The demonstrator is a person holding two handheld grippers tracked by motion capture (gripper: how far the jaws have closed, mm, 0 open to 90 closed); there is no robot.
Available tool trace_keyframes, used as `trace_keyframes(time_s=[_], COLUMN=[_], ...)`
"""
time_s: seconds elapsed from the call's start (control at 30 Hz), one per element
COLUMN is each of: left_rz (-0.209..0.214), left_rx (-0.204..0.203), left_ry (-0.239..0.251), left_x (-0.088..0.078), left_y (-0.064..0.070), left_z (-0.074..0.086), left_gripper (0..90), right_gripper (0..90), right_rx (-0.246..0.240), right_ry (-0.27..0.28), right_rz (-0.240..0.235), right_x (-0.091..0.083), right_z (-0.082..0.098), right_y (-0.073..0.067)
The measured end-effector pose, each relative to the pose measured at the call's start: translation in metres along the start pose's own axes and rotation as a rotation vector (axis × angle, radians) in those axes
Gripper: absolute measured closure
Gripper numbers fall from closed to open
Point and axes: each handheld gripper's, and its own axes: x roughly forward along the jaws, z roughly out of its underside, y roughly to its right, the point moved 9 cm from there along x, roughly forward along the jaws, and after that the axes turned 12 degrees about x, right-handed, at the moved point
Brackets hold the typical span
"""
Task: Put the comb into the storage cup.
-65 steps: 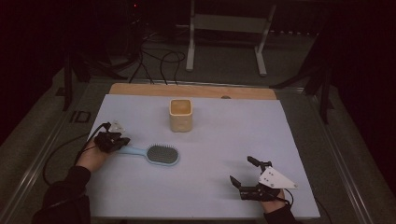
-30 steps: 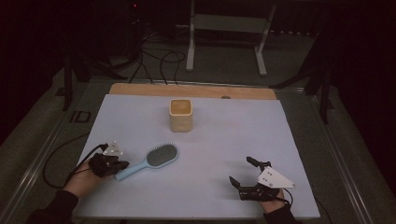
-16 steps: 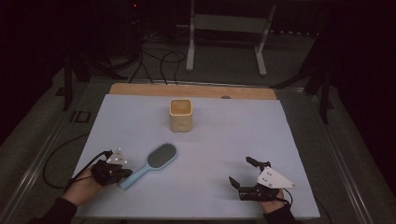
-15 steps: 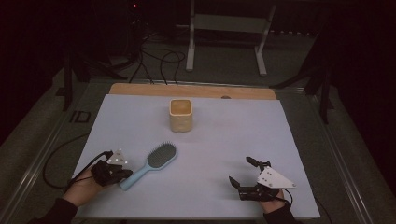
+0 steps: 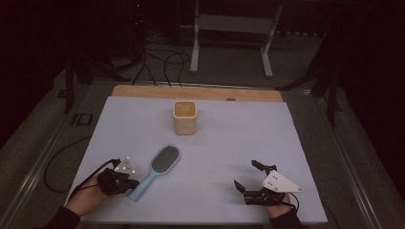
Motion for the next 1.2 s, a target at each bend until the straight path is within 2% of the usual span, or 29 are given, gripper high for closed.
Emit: trace_keyframes(time_s=[0.13, 0.33, 0.53, 0.63, 0.83, 0.9, 1.07, 1.2], left_rz=[-0.042, -0.081, -0.107, -0.116, -0.121, -0.132, -0.118, -0.104], left_rx=[-0.043, -0.122, -0.146, -0.183, -0.254, -0.255, -0.264, -0.272], left_ry=[0.009, 0.031, 0.022, 0.027, 0.026, 0.024, 0.021, -0.010], left_x=[-0.005, -0.013, -0.021, -0.026, -0.035, -0.038, -0.038, -0.034], left_y=[-0.008, -0.019, -0.020, -0.020, -0.017, -0.016, -0.011, -0.009], left_z=[0.001, -0.001, -0.007, -0.012, -0.024, -0.027, -0.035, -0.037], left_gripper=[89.8, 89.8, 89.7, 89.6, 78.7, 73.7, 58.9, 45.5], right_gripper=[9.6, 9.6, 9.6, 9.6, 9.6, 9.6, 9.6, 9.6], right_rx=[-0.002, 0.001, -0.001, 0.001, 0.006, 0.000, 0.000, 0.007], right_ry=[-0.001, -0.003, -0.003, -0.001, -0.003, -0.005, -0.006, -0.002], right_rz=[0.001, 0.002, 0.003, 0.002, 0.003, 0.004, 0.003, 0.002], right_x=[0.000, 0.000, 0.001, 0.001, 0.001, 0.001, 0.001, 0.001], right_z=[0.000, 0.000, 0.001, 0.000, 0.001, 0.001, 0.001, 0.000], right_y=[0.000, 0.000, 0.000, 0.001, 0.001, 0.001, 0.000, 0.001])
